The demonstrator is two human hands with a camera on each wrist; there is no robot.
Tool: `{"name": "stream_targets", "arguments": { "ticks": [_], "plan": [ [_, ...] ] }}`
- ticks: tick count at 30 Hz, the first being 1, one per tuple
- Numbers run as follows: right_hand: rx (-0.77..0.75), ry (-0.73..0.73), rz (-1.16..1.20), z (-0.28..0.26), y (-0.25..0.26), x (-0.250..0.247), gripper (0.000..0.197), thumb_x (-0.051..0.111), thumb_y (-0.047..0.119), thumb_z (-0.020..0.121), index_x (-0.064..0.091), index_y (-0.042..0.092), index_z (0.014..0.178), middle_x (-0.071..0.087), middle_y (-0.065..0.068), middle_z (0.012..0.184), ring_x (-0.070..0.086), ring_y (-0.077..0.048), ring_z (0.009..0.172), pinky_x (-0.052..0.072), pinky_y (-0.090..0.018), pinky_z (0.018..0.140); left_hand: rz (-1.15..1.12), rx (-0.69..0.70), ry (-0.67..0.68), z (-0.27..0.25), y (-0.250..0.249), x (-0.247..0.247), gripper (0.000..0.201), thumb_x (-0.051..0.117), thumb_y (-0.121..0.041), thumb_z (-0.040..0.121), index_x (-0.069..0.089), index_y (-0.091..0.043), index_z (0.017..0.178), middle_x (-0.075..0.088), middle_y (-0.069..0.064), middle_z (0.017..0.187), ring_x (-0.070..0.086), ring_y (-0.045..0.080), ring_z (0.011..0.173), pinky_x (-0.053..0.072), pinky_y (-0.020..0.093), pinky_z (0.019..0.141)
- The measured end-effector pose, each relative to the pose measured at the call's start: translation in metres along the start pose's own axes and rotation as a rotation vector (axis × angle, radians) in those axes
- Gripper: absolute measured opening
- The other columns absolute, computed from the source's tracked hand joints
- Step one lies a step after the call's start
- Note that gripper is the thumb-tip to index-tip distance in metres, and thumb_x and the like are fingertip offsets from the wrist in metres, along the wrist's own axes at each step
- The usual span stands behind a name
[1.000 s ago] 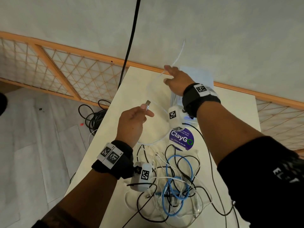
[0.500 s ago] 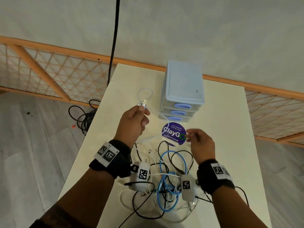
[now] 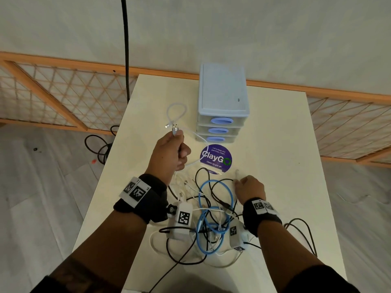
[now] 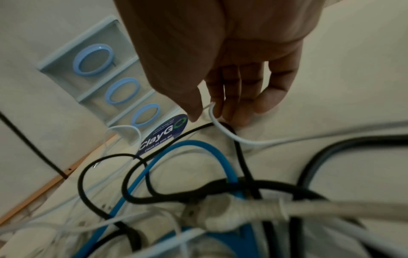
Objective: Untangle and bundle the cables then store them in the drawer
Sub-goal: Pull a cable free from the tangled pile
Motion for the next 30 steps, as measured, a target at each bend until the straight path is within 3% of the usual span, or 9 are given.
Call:
{"name": "stream_targets", "arguments": {
  "ticks": [6, 8, 11, 14, 16, 19, 24, 28, 30],
  "plan": [
    [-0.064, -0.033, 0.138, -0.014, 0.003, -0.014, 0.024, 0.054, 0.031, 0.1, 0.069, 0.012, 0.097, 0.074, -0.01, 0.098, 0.06, -0.026, 0.08, 0.045, -0.029, 0.073, -0.051, -0.035, 0.026, -0.008, 0.01, 0.005, 0.028, 0.047, -0.027, 0.107, 0.042, -0.019, 0.081, 0.047, -0.002, 0.059, 0.03, 0.014, 0.049, 0.021, 0.025, 0.05],
    [-0.172, -0.016, 0.334, -0.028, 0.021, -0.023, 0.026, 0.052, 0.027, 0.1, 0.072, 0.014, 0.089, 0.075, -0.007, 0.08, 0.064, -0.02, 0.067, 0.052, -0.031, 0.069, -0.073, -0.065, 0.064, -0.008, 0.016, 0.008, 0.02, 0.056, -0.026, 0.094, 0.042, -0.019, 0.081, 0.049, -0.001, 0.062, 0.031, 0.014, 0.049, 0.021, 0.025, 0.05],
    [-0.362, 0.056, 0.592, -0.069, 0.07, -0.04, 0.029, 0.048, 0.021, 0.102, 0.073, 0.018, 0.086, 0.07, -0.005, 0.064, 0.059, -0.013, 0.051, 0.049, -0.022, 0.056, -0.059, -0.114, 0.043, -0.009, 0.024, 0.011, 0.015, 0.061, -0.024, 0.079, 0.048, -0.016, 0.082, 0.054, 0.002, 0.073, 0.033, 0.013, 0.051, 0.024, 0.025, 0.048],
    [-0.514, 0.095, 0.683, -0.108, 0.113, -0.057, 0.027, 0.049, 0.017, 0.102, 0.072, 0.017, 0.088, 0.067, -0.004, 0.061, 0.056, -0.013, 0.049, 0.048, -0.023, 0.053, -0.083, -0.132, 0.037, -0.012, 0.025, 0.018, 0.013, 0.065, -0.02, 0.094, 0.061, -0.009, 0.087, 0.057, 0.005, 0.084, 0.033, 0.013, 0.054, 0.025, 0.026, 0.05],
    [-0.561, 0.103, 0.711, -0.124, 0.129, -0.06, 0.025, 0.05, 0.017, 0.102, 0.07, 0.014, 0.087, 0.067, -0.006, 0.06, 0.055, -0.014, 0.048, 0.048, -0.027, 0.053, -0.082, -0.118, 0.093, -0.014, 0.02, 0.024, 0.027, 0.06, -0.025, 0.103, 0.064, -0.012, 0.079, 0.054, 0.002, 0.075, 0.035, 0.014, 0.053, 0.026, 0.028, 0.052],
    [-0.613, 0.093, 0.698, -0.133, 0.14, -0.058, 0.029, 0.05, 0.022, 0.104, 0.067, 0.012, 0.082, 0.069, -0.008, 0.062, 0.056, -0.01, 0.047, 0.048, -0.022, 0.051, -0.047, -0.083, 0.162, -0.019, 0.012, 0.03, 0.044, 0.057, -0.038, 0.104, 0.061, -0.01, 0.07, 0.047, 0.004, 0.063, 0.042, 0.02, 0.048, 0.029, 0.03, 0.052],
    [-0.631, 0.076, 0.617, -0.135, 0.144, -0.055, 0.033, 0.046, 0.017, 0.102, 0.065, 0.01, 0.076, 0.069, -0.006, 0.062, 0.056, -0.006, 0.046, 0.045, -0.017, 0.049, 0.051, -0.001, 0.137, -0.022, 0.008, 0.029, 0.04, 0.056, -0.023, 0.106, 0.063, 0.011, 0.085, 0.046, 0.015, 0.064, 0.043, 0.022, 0.043, 0.033, 0.029, 0.048],
    [-0.626, 0.113, 0.578, -0.138, 0.145, -0.052, 0.035, 0.044, 0.022, 0.105, 0.066, 0.008, 0.081, 0.068, -0.002, 0.06, 0.057, -0.006, 0.047, 0.049, -0.021, 0.052, 0.106, -0.002, 0.077, -0.02, 0.01, 0.024, 0.045, 0.049, -0.022, 0.109, 0.058, 0.018, 0.089, 0.047, 0.014, 0.057, 0.042, 0.024, 0.04, 0.037, 0.027, 0.046],
    [-0.633, 0.173, 0.568, -0.14, 0.145, -0.047, 0.036, 0.043, 0.024, 0.106, 0.066, 0.007, 0.083, 0.068, -0.001, 0.059, 0.057, -0.01, 0.049, 0.051, -0.026, 0.056, 0.1, 0.011, 0.037, -0.017, 0.01, 0.021, 0.048, 0.047, -0.028, 0.11, 0.061, 0.013, 0.09, 0.049, 0.006, 0.051, 0.042, 0.023, 0.039, 0.039, 0.026, 0.043]
  ]
}}
Point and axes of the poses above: each hand's wrist, its own z-axis towards the middle knuckle, its own x-axis out of the palm, y = z × x, the point moved 6 cm from there along z, towards the middle knuckle
